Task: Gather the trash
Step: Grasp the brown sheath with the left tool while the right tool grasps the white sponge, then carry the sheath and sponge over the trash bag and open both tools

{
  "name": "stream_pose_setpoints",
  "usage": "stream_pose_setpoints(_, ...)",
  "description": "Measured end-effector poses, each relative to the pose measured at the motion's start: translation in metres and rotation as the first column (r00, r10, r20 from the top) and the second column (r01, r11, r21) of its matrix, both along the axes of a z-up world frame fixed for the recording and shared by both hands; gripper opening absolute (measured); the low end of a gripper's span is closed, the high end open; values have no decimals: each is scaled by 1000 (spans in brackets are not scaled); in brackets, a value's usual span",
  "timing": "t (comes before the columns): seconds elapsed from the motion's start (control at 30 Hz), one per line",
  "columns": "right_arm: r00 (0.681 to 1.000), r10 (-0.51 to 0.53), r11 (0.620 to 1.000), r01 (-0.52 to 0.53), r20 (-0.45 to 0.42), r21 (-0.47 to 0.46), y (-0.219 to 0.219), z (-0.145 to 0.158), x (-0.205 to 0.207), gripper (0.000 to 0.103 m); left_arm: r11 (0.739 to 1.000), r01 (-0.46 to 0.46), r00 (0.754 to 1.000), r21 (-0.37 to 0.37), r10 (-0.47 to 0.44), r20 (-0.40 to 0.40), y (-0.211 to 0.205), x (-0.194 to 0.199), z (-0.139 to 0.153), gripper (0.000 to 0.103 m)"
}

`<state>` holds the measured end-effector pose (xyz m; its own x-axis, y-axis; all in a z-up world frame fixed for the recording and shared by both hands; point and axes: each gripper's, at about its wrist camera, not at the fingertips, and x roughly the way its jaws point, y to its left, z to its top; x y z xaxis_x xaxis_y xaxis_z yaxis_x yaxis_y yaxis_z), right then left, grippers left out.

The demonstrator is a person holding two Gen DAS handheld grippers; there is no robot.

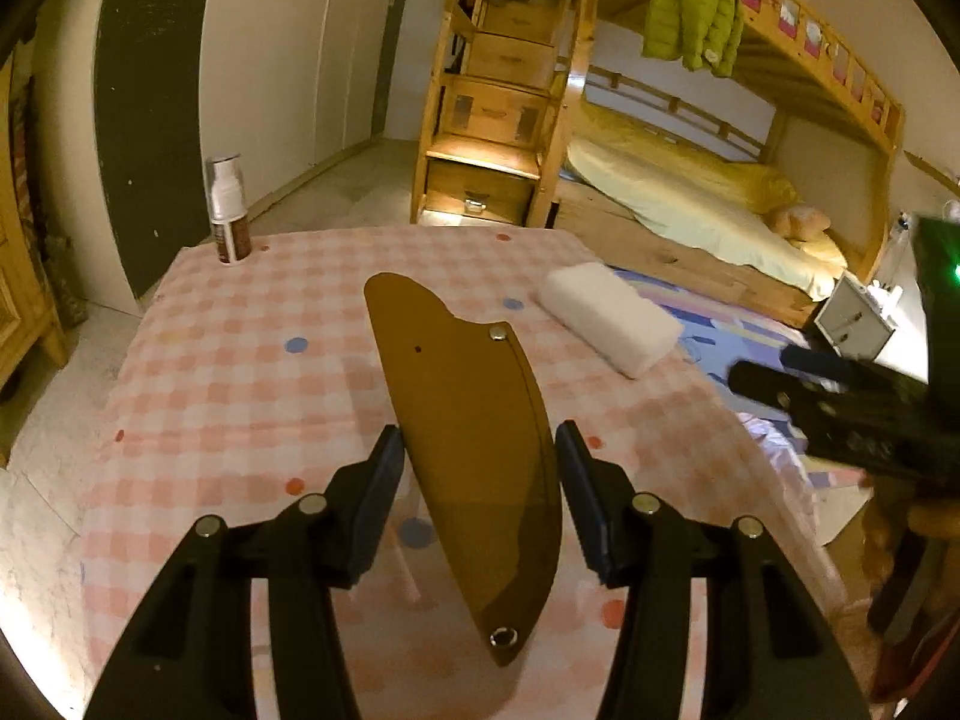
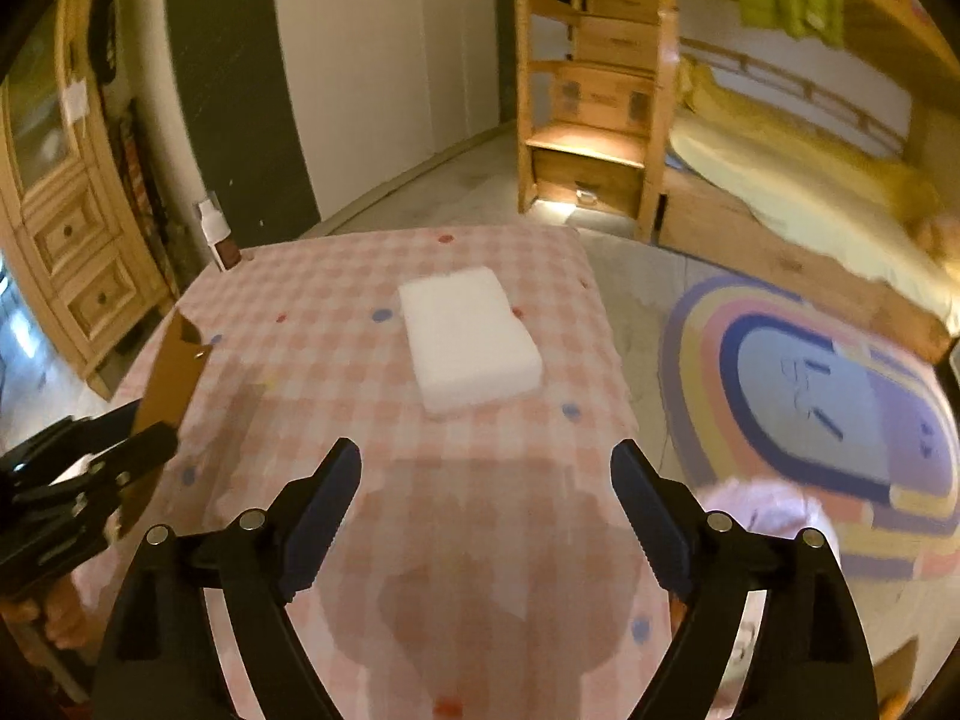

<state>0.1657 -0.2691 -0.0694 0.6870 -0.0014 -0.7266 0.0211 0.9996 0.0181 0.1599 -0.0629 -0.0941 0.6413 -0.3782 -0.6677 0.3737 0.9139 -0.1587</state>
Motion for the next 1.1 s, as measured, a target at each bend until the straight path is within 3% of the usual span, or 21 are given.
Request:
stream_pose_setpoints(0.1,1000,13,1000,-13,-18,-24,2,-11,27,86,1000,-17,999,-13,17,-36,8,9,-5,51)
stream_pose_setpoints(0.27,998,28,998,-31,-61,-48,4,-27,62,86,998,-57,998,19,58,-28,17,16,-6,51)
stream_pose_setpoints(0.47,994,63,995,-70,-95,-77,8,-43,75,85,996,-87,995,28,88,-36,27,20,-11,51)
stream_pose_setpoints(0.57,993,92,993,-96,-70,-63,11,-40,70,81,996,-89,995,29,90,-43,27,20,-12,51)
stream_pose_setpoints(0.63,993,101,992,-105,-65,-65,13,-39,67,69,995,-91,995,37,93,-45,27,21,-14,51)
stream_pose_setpoints(0.8,996,46,996,-52,-72,-79,13,-33,53,58,994,-104,993,43,106,-47,28,21,-18,51)
stream_pose_setpoints(0.87,997,31,999,-33,-69,-19,12,-20,38,56,994,-106,993,39,108,-45,29,21,-18,51)
stream_pose_setpoints(1.1,1000,5,999,-5,-12,34,12,13,-28,57,997,-70,997,42,72,-41,24,2,-18,51)
